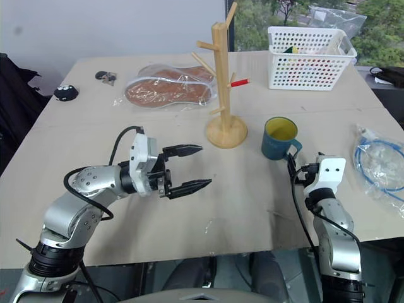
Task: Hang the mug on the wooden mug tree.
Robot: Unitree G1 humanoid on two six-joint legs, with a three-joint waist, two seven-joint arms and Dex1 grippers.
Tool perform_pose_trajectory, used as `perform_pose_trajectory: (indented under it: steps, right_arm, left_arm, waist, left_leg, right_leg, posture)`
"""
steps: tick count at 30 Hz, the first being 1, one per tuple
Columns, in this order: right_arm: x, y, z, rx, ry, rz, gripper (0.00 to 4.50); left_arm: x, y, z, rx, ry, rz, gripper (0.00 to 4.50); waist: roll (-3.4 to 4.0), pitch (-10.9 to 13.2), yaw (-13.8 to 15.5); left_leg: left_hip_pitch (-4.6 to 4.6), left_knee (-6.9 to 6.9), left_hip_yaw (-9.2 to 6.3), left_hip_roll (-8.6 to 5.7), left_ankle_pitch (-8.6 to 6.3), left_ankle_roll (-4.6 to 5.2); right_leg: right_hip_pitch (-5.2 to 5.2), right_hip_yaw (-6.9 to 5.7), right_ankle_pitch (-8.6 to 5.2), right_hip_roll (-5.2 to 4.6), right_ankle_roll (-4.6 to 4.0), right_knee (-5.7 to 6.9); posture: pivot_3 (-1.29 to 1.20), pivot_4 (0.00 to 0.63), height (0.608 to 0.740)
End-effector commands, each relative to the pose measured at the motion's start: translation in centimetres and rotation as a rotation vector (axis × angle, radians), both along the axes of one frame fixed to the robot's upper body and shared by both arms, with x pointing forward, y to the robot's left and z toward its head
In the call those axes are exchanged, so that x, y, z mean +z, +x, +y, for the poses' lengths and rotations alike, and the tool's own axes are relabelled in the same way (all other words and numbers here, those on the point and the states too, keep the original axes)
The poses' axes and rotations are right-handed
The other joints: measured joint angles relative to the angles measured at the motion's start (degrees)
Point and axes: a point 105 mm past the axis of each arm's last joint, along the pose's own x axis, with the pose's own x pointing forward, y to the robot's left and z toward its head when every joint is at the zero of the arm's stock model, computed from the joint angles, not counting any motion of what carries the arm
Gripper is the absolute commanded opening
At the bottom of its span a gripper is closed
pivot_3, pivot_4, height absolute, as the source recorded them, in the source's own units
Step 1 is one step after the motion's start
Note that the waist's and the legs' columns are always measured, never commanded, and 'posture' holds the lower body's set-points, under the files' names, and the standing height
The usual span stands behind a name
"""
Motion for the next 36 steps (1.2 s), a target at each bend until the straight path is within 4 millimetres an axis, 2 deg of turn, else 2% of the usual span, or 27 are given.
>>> perform_pose_trajectory:
  steps: [1, 5, 10, 13, 15, 19, 20, 22, 26, 29, 31, 36]
  right_arm:
    - [0.8, 0.5, -0.4, -0.023, -0.003, -0.044, 4.47]
    - [0.4, 0.7, -0.3, -0.013, 0.003, -0.038, 4.47]
    - [0.2, 1.3, -0.2, -0.007, 0.012, -0.041, 4.47]
    - [0.1, 1.8, 0.1, 0.007, 0.017, -0.044, 3.71]
    - [0.0, 2.1, 0.6, 0.042, 0.022, -0.043, 2.78]
    - [0.1, 2.3, 1.1, 0.075, 0.023, -0.051, 1.21]
    - [0.2, 2.4, 1.2, 0.09, 0.015, -0.056, 0.57]
    - [0.7, 2.7, 1.2, 0.118, -0.001, -0.069, 0.18]
    - [2.8, 3.0, 1.0, 0.265, -0.025, -0.109, 0.18]
    - [5.0, 3.8, -0.1, 0.398, -0.162, -0.122, 0.18]
    - [6.8, 4.1, 0.3, 0.533, -0.294, -0.125, 0.18]
    - [13.0, 6.4, 1.2, 0.811, -0.574, -0.154, 0.18]
  left_arm:
    - [1.3, -0.6, -0.7, -0.01, -0.012, -0.018, 4.5]
    - [1.2, -0.9, -0.6, 0.006, 0.008, -0.025, 4.5]
    - [1.9, -0.5, -0.6, 0.04, -0.017, -0.057, 4.5]
    - [2.1, -0.4, -0.6, 0.052, -0.024, -0.067, 4.5]
    - [2.2, -0.3, -0.6, 0.059, -0.023, -0.075, 4.5]
    - [2.2, -0.2, -0.3, 0.078, -0.022, -0.083, 4.5]
    - [2.3, -0.1, -0.2, 0.087, -0.029, -0.084, 4.5]
    - [2.3, 0.0, 0.0, 0.104, -0.045, -0.086, 4.5]
    - [1.9, 0.7, 0.3, 0.168, -0.105, -0.082, 4.5]
    - [2.0, 0.7, -0.3, 0.17, -0.165, -0.077, 4.5]
    - [2.7, 0.4, -0.7, 0.162, -0.222, -0.076, 4.5]
    - [4.8, -0.2, -1.6, 0.16, -0.388, -0.103, 4.5]
  waist:
    - [0.0, 0.0, 0.0]
    - [0.0, 0.0, 0.0]
    - [0.0, 0.0, 0.0]
    - [0.0, 0.0, 0.0]
    - [0.0, 0.0, 0.0]
    - [0.0, 0.0, 0.0]
    - [0.0, 0.0, 0.0]
    - [0.0, 0.0, 0.0]
    - [0.01, 0.0, 0.0]
    - [0.07, 0.1, 0.1]
    - [0.04, 0.1, 0.1]
    - [0.02, 0.2, -0.6]
  left_leg:
    - [0.0, -0.03, 0.0, 0.0, 0.01, -0.01]
    - [0.0, -0.12, 0.01, 0.0, 0.01, -0.01]
    - [0.0, -0.14, 0.02, 0.0, 0.03, -0.04]
    - [0.01, -0.14, 0.02, 0.0, 0.04, -0.06]
    - [0.01, -0.14, 0.03, 0.01, 0.04, -0.06]
    - [0.01, -0.15, 0.04, 0.0, 0.04, -0.06]
    - [0.01, -0.15, 0.04, 0.0, 0.04, -0.06]
    - [0.01, -0.15, 0.04, 0.0, 0.04, -0.06]
    - [0.02, -0.14, 0.08, -0.01, 0.04, -0.06]
    - [0.0, -0.13, 0.08, -0.02, 0.04, -0.05]
    - [0.0, -0.1, 0.1, -0.07, 0.05, -0.03]
    - [0.01, -0.08, 0.2, 0.04, 0.05, -0.03]
  right_leg:
    - [-0.01, 0.0, 0.0, 0.0, 0.0, 0.0]
    - [-0.03, 0.02, 0.0, 0.0, 0.0, 0.0]
    - [-0.05, 0.04, 0.0, 0.0, -0.01, 0.0]
    - [-0.05, 0.04, 0.01, 0.01, -0.01, 0.0]
    - [-0.05, 0.05, 0.01, 0.02, -0.01, 0.0]
    - [-0.05, 0.06, 0.01, 0.01, -0.01, 0.0]
    - [-0.05, 0.06, 0.01, 0.01, -0.01, 0.0]
    - [-0.05, 0.06, 0.01, 0.01, -0.01, 0.0]
    - [-0.04, 0.1, 0.01, 0.0, 0.0, 0.0]
    - [-0.04, 0.09, 0.02, 0.0, 0.0, -0.01]
    - [-0.03, 0.09, 0.02, -0.05, 0.01, -0.01]
    - [-0.03, 0.11, 0.04, 0.03, -0.02, -0.01]
  posture:
    - [0.0, 0.15, 0.74]
    - [0.0, 0.15, 0.74]
    - [0.0, 0.15, 0.74]
    - [0.0, 0.15, 0.74]
    - [0.0, 0.15, 0.74]
    - [0.0, 0.15, 0.74]
    - [0.0, 0.15, 0.74]
    - [0.0, 0.15, 0.74]
    - [0.0, 0.15, 0.74]
    - [0.0, 0.15, 0.74]
    - [0.0, 0.15, 0.74]
    - [0.0, 0.15, 0.74]
